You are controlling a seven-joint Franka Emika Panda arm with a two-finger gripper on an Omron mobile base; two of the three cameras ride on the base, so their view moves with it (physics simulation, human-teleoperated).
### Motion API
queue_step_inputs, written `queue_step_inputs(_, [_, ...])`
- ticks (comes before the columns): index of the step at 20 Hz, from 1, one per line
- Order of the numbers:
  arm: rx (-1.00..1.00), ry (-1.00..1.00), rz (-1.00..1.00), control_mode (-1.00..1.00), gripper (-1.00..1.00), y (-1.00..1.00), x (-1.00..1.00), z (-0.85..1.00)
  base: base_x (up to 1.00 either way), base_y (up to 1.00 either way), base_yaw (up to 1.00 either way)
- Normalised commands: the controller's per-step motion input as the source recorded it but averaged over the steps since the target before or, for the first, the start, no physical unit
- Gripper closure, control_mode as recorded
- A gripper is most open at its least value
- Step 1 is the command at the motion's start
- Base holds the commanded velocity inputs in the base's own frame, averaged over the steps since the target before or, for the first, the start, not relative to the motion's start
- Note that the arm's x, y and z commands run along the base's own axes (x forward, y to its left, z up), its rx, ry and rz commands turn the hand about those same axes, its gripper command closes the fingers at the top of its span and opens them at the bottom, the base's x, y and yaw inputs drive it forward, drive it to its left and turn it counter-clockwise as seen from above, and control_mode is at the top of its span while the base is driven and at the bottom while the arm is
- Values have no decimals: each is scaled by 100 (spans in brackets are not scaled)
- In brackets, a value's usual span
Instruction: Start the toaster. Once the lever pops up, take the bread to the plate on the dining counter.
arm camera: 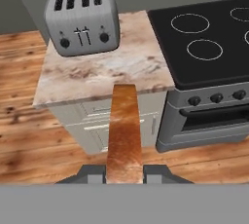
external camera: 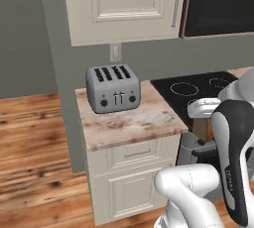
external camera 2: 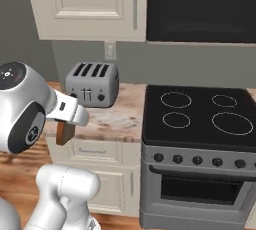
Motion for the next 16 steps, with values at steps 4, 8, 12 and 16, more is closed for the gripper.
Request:
queue_step_inputs(4, [0,0,0,100,100,0,0,0,-6,21,-26])
queue_step_inputs(8, [0,0,0,100,100,0,0,0,0,16,-22])
queue_step_inputs(12, [0,0,0,100,100,0,0,0,4,16,-25])
queue_step_inputs(16, [0,0,0,100,100,0,0,0,6,20,-27])
